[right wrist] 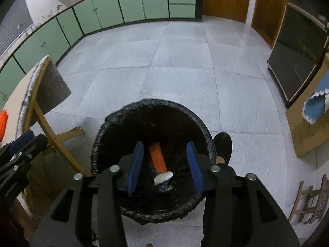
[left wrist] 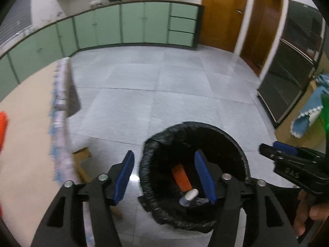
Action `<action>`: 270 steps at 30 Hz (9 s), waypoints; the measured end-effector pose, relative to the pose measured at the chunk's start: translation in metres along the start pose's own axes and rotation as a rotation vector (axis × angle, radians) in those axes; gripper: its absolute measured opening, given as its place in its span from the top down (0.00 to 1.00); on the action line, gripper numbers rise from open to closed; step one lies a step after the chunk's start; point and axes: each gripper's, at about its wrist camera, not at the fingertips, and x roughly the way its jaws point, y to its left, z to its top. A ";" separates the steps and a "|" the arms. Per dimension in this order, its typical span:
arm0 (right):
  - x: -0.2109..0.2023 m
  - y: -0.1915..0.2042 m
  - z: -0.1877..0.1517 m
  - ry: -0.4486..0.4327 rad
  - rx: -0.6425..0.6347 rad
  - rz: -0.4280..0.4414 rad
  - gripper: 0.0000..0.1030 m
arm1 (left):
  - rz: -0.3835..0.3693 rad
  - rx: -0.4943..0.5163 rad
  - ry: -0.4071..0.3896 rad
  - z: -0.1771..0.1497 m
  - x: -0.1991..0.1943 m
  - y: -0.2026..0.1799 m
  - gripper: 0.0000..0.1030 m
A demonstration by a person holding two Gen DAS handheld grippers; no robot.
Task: Collect trash
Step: 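Carry cup and foam net to the black bin and open both tools, then return both tools to the table over the remaining trash, then grasp the blue chip bag with the left tool while the right grasps the red bag, then carry chip bag and red bag to the black bin and release both, then return both tools to the table over the wrappers, then grasp the white plastic bag with the right tool while the left grasps a green wrapper, then lift the white bag and green wrapper and carry them toward the bin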
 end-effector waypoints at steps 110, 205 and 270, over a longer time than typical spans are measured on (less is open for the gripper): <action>-0.150 0.323 -0.058 -0.109 -0.495 0.508 0.96 | 0.330 -0.366 -0.250 -0.139 -0.262 0.241 0.92; -0.112 0.417 -0.063 -0.075 -0.584 0.629 0.64 | 0.612 -0.438 -0.250 -0.157 -0.243 0.333 0.34; -0.121 0.448 -0.057 -0.121 -0.547 0.671 0.98 | 0.515 -0.312 -0.284 -0.138 -0.251 0.347 0.99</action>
